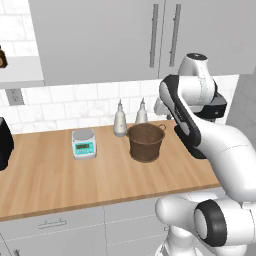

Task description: Open the cabinet, pick up the bread from the cabinet and place it in the basket. Then move the basket to the dining counter.

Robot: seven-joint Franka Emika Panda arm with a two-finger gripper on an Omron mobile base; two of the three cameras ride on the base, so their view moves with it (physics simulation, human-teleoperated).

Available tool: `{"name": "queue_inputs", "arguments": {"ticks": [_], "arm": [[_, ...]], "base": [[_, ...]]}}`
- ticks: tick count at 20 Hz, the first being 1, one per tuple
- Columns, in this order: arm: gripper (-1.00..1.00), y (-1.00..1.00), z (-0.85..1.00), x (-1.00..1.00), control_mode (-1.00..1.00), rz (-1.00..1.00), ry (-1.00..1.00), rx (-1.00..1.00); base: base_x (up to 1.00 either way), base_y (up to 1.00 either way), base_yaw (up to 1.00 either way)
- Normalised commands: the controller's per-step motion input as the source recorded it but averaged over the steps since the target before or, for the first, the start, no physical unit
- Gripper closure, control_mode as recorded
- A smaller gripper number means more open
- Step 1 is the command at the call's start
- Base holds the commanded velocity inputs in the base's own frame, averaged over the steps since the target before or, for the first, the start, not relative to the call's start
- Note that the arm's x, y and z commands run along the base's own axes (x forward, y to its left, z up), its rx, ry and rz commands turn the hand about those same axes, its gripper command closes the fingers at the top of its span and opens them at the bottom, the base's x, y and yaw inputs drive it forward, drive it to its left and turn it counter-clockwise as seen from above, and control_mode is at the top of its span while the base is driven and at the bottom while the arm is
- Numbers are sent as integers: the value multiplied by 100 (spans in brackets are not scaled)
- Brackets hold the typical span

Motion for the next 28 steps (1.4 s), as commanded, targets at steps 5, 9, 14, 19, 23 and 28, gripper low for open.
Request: {"name": "queue_inputs", "arguments": {"ticks": [5,9,14,19,23,28], "arm": [[-100,0,0,2,-100,0,0,0],[-100,-1,1,-7,-100,4,-1,0],[-100,0,48,-3,-100,3,-28,-4],[-100,4,80,4,-100,0,-50,-6],[-100,6,66,6,-100,0,-50,0],[-100,1,61,3,-100,-1,-41,0]], "base": [[0,0,0],[0,0,0],[0,0,0],[0,0,0],[0,0,0],[0,0,0]]}}
